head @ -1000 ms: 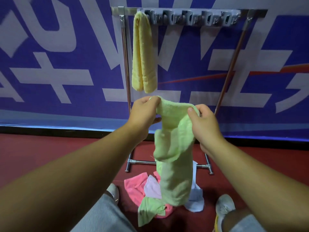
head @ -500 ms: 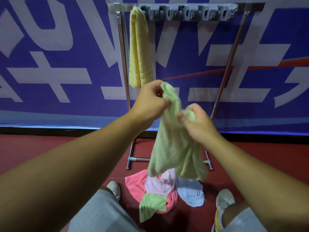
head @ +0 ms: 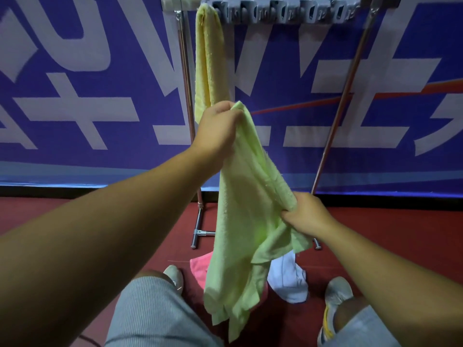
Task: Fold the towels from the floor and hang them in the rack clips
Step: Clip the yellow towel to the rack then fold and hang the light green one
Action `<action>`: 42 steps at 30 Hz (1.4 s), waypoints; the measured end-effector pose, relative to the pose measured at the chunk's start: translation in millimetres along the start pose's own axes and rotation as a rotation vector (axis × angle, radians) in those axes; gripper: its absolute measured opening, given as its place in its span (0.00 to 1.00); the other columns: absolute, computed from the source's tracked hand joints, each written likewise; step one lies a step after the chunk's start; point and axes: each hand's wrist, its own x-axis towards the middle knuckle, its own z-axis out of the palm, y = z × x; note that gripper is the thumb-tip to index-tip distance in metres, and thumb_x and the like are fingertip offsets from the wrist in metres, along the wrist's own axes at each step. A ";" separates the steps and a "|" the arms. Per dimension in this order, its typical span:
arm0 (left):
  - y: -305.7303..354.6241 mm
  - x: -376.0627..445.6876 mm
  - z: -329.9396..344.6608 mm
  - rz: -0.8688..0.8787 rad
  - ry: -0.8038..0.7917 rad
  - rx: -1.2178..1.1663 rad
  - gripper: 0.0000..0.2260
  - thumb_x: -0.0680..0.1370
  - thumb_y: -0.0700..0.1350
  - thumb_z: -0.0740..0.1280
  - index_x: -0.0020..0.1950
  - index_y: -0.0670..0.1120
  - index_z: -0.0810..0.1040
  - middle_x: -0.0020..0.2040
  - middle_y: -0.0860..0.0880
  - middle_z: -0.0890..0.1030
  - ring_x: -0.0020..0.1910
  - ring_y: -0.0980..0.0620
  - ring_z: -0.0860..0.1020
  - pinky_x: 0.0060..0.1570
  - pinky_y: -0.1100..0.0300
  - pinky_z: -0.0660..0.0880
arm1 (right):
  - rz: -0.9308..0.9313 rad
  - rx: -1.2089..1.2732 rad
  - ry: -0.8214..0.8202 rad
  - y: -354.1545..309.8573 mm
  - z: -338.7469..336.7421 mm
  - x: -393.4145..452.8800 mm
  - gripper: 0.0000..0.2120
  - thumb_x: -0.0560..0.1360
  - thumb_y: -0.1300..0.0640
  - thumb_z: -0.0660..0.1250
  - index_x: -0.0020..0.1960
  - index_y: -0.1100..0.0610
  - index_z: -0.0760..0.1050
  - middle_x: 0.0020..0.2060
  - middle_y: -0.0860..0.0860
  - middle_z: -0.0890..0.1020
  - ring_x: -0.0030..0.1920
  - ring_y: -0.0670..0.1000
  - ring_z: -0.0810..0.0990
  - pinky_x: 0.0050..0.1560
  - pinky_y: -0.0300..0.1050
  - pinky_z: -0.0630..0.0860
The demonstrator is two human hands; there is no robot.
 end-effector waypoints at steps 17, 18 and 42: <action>-39.8 12.0 -31.2 -0.007 0.257 0.248 0.06 0.78 0.46 0.65 0.54 0.50 0.75 0.41 0.51 0.76 0.33 0.53 0.76 0.28 0.61 0.73 | 0.201 0.607 0.125 5.2 6.2 -3.3 0.03 0.71 0.61 0.68 0.43 0.59 0.79 0.35 0.57 0.83 0.35 0.51 0.79 0.37 0.47 0.74; -46.6 9.8 -30.8 -0.030 0.247 0.299 0.09 0.79 0.45 0.65 0.59 0.52 0.73 0.40 0.51 0.75 0.33 0.53 0.76 0.27 0.61 0.73 | 0.215 0.692 0.138 -3.9 3.5 -3.7 0.03 0.72 0.61 0.67 0.41 0.59 0.79 0.34 0.57 0.82 0.34 0.51 0.78 0.35 0.45 0.73; -68.9 -41.8 3.9 -0.191 -0.178 -0.062 0.04 0.78 0.34 0.68 0.48 0.39 0.82 0.45 0.39 0.85 0.39 0.48 0.84 0.40 0.56 0.82 | 0.019 0.809 0.145 -69.6 -4.3 -5.9 0.05 0.73 0.63 0.69 0.39 0.58 0.80 0.30 0.59 0.81 0.27 0.54 0.76 0.28 0.42 0.71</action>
